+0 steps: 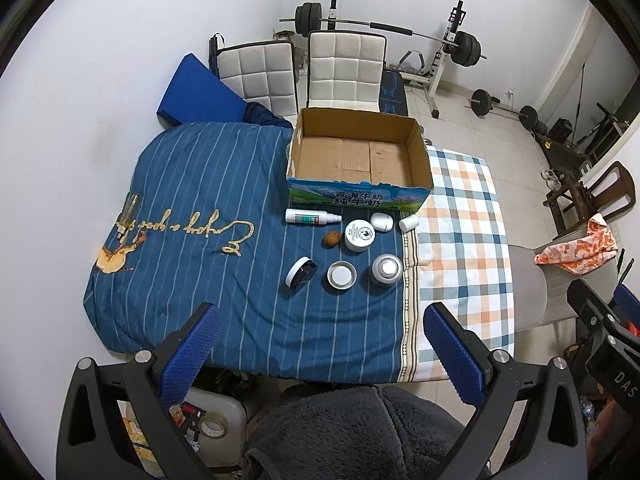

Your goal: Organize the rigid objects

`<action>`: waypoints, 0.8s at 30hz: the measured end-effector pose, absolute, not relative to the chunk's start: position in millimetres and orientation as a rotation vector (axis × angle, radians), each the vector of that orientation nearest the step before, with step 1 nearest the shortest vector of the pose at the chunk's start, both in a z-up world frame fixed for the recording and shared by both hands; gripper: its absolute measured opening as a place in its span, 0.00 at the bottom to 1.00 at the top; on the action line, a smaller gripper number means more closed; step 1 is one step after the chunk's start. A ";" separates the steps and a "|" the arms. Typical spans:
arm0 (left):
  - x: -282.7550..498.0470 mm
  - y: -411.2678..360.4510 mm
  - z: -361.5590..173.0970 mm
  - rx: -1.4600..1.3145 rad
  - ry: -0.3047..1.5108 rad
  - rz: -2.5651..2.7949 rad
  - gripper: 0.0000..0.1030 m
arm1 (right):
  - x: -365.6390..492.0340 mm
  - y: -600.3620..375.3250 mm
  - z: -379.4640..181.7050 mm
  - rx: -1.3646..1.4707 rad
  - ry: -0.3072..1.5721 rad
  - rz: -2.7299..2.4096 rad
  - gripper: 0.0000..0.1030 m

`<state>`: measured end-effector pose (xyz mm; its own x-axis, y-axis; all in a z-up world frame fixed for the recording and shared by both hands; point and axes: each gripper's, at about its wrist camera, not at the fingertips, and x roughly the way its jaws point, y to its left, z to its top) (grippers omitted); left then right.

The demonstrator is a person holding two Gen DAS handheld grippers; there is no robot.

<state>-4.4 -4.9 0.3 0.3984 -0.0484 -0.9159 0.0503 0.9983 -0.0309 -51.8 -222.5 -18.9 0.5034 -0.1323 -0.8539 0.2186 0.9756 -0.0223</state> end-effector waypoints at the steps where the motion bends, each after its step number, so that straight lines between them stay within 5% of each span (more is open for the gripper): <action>1: -2.0 -4.4 0.3 0.001 1.162 -0.064 1.00 | -51.9 -222.3 -19.3 0.087 1.021 -0.216 1.00; 24: 8.3 -12.0 -6.2 0.006 1.177 -0.075 1.00 | -40.2 -228.1 -29.9 0.094 1.030 -0.227 1.00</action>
<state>8.3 -12.0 -6.2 0.3817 -0.0562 -0.9226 0.0620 0.9975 -0.0351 -40.2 -228.1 -29.9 0.4942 -0.1430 -0.8575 0.2313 0.9725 -0.0288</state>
